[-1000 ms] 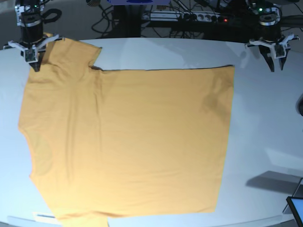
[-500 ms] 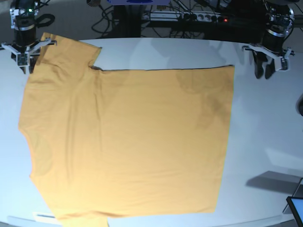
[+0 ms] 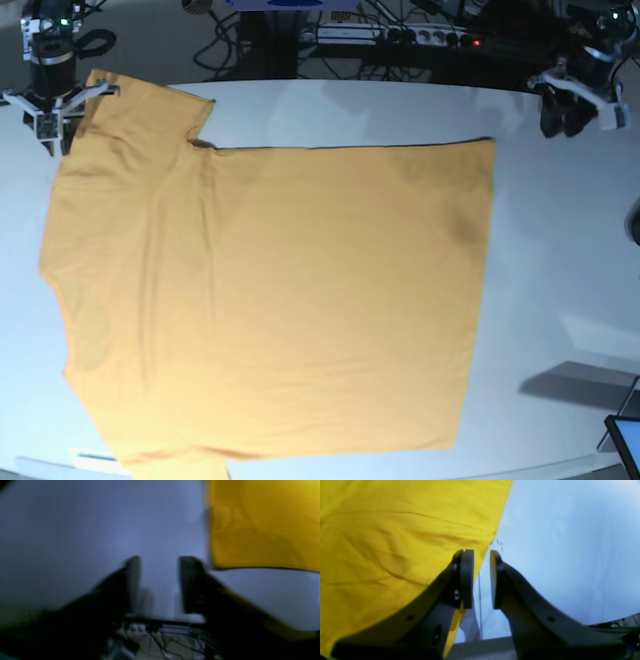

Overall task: Fold the T-shirt properly
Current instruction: 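Move the left gripper down to the opposite shoulder corner of the shirt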

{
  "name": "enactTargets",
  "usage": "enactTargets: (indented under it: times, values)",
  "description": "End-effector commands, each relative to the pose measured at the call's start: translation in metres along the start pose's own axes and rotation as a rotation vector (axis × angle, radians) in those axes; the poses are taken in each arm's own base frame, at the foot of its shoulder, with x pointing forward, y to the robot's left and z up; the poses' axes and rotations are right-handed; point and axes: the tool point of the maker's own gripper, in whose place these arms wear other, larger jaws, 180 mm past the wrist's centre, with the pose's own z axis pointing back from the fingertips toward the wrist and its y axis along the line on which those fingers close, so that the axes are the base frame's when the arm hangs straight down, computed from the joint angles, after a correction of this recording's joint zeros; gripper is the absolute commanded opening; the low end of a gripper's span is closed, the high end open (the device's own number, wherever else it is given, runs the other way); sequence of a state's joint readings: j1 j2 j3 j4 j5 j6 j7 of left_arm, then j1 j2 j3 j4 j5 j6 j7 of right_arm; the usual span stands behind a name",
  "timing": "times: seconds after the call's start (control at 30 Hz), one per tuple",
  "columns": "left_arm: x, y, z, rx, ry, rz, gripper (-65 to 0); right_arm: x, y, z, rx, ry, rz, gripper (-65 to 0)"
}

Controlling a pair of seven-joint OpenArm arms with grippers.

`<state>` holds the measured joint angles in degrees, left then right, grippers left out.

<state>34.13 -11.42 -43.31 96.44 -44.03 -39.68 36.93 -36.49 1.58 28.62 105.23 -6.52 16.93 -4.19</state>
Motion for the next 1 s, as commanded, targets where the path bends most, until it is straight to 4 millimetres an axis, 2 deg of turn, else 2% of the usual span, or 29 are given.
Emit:
enactTargets:
  times: [0.0,0.07,0.13,0.2,0.3,0.43,0.5,0.57,0.67,0.77,0.97]
  values:
    - [0.003,0.005,0.004,0.003,-0.016,0.008,-28.2,0.010,-0.006,0.002,-0.013,-0.038,0.007,-54.6]
    - [-0.012,0.012,0.002,0.015,0.014,0.047,-18.3,0.010,-0.006,0.002,-0.013,-0.038,0.007,-54.6]
    - [-0.022,0.018,0.001,0.026,0.037,0.068,-13.3,0.010,-0.006,0.002,-0.013,-0.038,0.007,-54.7]
    - [-0.022,0.019,0.001,0.028,0.036,0.069,-13.1,0.009,-0.006,0.002,-0.012,-0.037,0.008,-54.7]
    - [-0.005,0.015,-0.003,0.015,0.003,0.036,-13.1,0.009,-0.006,0.002,-0.012,-0.035,0.008,-54.7]
    - [0.009,0.010,-0.006,-0.002,-0.022,0.008,-13.3,0.008,-0.006,0.003,-0.012,-0.034,0.008,-54.7]
    - [0.008,0.002,-0.013,-0.029,0.003,-0.002,-13.3,0.007,-0.005,0.003,-0.011,-0.031,0.008,-54.7]
    - [0.006,-0.005,-0.021,-0.048,0.040,-0.005,-14.9,0.007,-0.005,0.003,-0.011,-0.031,0.008,-54.7]
    - [0.001,-0.010,-0.026,-0.057,0.070,0.006,-24.0,0.007,-0.005,0.003,-0.011,-0.030,0.011,-54.7]
    - [-0.010,-0.014,-0.027,-0.061,0.113,0.023,-29.6,0.006,-0.005,0.003,-0.011,-0.027,0.010,-54.7]
    - [-0.022,-0.020,-0.030,-0.068,0.160,0.048,-30.7,-0.010,-0.002,0.001,-0.002,0.012,-0.003,-54.7]
